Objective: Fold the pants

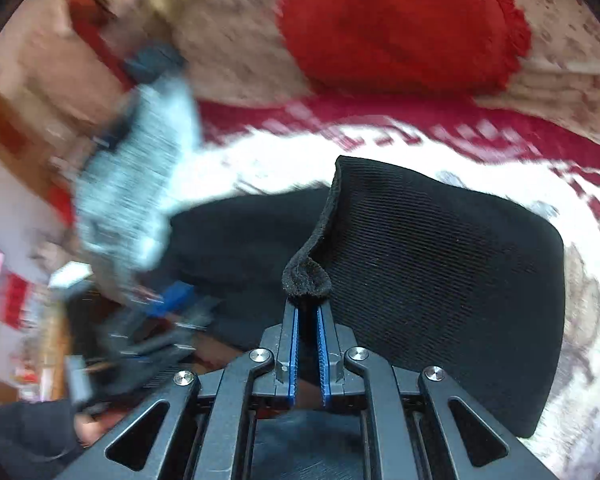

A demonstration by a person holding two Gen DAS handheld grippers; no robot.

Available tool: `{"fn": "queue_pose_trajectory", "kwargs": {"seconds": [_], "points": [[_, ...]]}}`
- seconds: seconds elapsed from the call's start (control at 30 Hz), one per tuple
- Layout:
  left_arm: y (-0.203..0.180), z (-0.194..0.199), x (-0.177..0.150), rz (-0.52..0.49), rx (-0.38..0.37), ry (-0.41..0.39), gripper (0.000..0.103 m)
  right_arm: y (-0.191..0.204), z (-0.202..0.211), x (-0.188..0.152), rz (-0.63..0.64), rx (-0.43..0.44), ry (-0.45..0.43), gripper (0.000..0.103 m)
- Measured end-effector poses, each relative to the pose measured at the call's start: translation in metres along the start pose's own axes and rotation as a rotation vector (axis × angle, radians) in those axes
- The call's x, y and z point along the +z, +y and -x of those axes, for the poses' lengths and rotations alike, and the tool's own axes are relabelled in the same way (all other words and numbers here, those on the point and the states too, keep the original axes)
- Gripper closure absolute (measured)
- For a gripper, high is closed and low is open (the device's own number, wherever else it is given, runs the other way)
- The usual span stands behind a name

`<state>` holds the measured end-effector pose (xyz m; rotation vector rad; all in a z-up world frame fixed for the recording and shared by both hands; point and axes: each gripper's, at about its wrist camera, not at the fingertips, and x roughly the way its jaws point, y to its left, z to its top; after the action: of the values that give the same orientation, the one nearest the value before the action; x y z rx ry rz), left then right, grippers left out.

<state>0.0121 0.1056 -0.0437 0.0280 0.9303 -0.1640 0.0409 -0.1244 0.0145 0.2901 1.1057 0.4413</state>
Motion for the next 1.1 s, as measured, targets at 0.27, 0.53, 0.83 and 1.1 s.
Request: {"fn": "queue_pose_trajectory", "kwargs": {"seconds": [0.27,0.53,0.83,1.1], "points": [[-0.012,0.032,0.023,-0.054,-0.113,-0.113,0.048,-0.011,-0.020,-0.005,-0.113,0.205,0.132,0.078],[-0.108,0.047,0.063,-0.406,-0.399,-0.256,0.059,-0.067,0.093,-0.044,-0.030,-0.090,-0.432,0.080],[-0.122,-0.035,0.067,-0.319,-0.316,-0.004,0.096,-0.077,0.070,-0.068,0.092,-0.037,-0.295,0.099],[-0.113,-0.031,0.059,-0.251,-0.362,-0.008,0.096,-0.092,0.036,-0.075,0.089,-0.106,-0.160,0.103]]}}
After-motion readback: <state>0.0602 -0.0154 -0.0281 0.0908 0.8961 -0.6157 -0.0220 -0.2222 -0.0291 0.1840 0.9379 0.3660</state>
